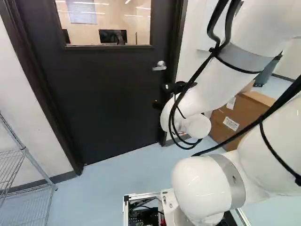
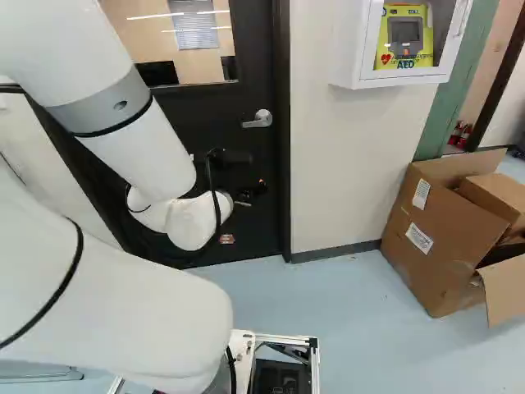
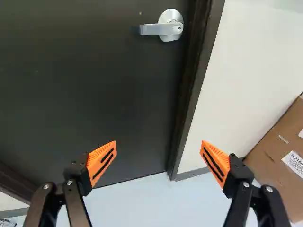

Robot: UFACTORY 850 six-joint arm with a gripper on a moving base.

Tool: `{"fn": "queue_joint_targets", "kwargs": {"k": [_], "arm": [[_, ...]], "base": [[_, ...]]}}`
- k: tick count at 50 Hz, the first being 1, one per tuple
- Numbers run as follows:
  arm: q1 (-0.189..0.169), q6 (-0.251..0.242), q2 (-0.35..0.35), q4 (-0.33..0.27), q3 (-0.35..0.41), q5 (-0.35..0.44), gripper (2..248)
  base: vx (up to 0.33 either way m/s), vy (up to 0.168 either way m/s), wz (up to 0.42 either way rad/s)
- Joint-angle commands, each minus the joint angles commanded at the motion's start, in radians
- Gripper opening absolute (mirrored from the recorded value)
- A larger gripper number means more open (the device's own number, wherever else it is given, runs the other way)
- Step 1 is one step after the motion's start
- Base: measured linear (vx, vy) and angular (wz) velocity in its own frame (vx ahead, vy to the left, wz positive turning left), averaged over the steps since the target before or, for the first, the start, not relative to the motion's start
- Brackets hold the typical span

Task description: Open the door and move inside

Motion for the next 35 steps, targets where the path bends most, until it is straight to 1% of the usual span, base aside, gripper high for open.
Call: {"fn": "queue_joint_targets", "kwargs": {"k": [35], "arm": [[0.0,0.0,0.01,0.0,-0.079,0.0,247]], "base": [[0.0,0.0,0.0]]}}
